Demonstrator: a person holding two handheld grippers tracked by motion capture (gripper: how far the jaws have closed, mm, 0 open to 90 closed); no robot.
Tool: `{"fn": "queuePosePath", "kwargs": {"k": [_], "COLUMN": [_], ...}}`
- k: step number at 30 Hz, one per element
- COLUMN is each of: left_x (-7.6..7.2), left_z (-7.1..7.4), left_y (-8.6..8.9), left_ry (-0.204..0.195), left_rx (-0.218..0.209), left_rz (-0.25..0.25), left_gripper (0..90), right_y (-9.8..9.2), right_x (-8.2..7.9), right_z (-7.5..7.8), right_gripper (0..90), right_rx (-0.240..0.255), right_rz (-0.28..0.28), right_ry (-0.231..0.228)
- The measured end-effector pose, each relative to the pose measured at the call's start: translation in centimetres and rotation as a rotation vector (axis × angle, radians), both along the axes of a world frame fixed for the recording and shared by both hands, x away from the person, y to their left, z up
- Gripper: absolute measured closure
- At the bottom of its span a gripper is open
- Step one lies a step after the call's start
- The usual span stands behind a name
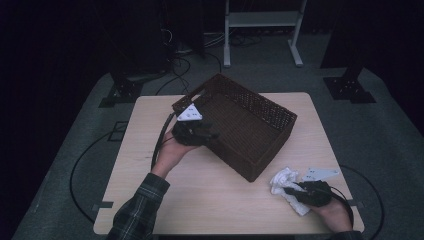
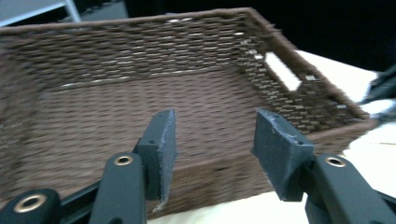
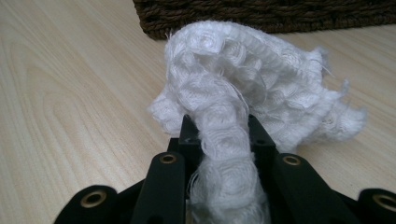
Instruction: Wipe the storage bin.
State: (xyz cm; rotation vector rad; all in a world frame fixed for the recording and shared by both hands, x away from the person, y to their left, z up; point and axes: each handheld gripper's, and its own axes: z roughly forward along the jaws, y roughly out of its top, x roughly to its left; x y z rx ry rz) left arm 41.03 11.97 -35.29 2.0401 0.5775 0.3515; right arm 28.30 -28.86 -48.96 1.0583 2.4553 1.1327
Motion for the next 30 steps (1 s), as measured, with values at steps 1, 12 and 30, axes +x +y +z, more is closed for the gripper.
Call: {"fn": "queuePosePath", "kwargs": {"k": [1, 12, 30], "left_x": [0.4, 3.9, 8.6], "left_z": [0.1, 1.2, 0.9], "left_y": [0.4, 3.5, 6.3], "left_ry": [-0.003, -0.029, 0.02], "left_rx": [0.007, 0.062, 0.126], "left_rz": [0.01, 0.088, 0.195], "left_gripper": [46.3, 43.4, 39.7], "right_y": [0.0, 0.0, 0.1], "right_x": [0.0, 0.0, -0.1], "right_z": [0.0, 0.0, 0.0], "right_gripper": [73.1, 73.1, 73.0], "right_rx": [0.0, -0.001, -0.005], "right_rz": [0.0, 0.002, 0.001], "right_ry": [0.0, -0.001, -0.001]}}
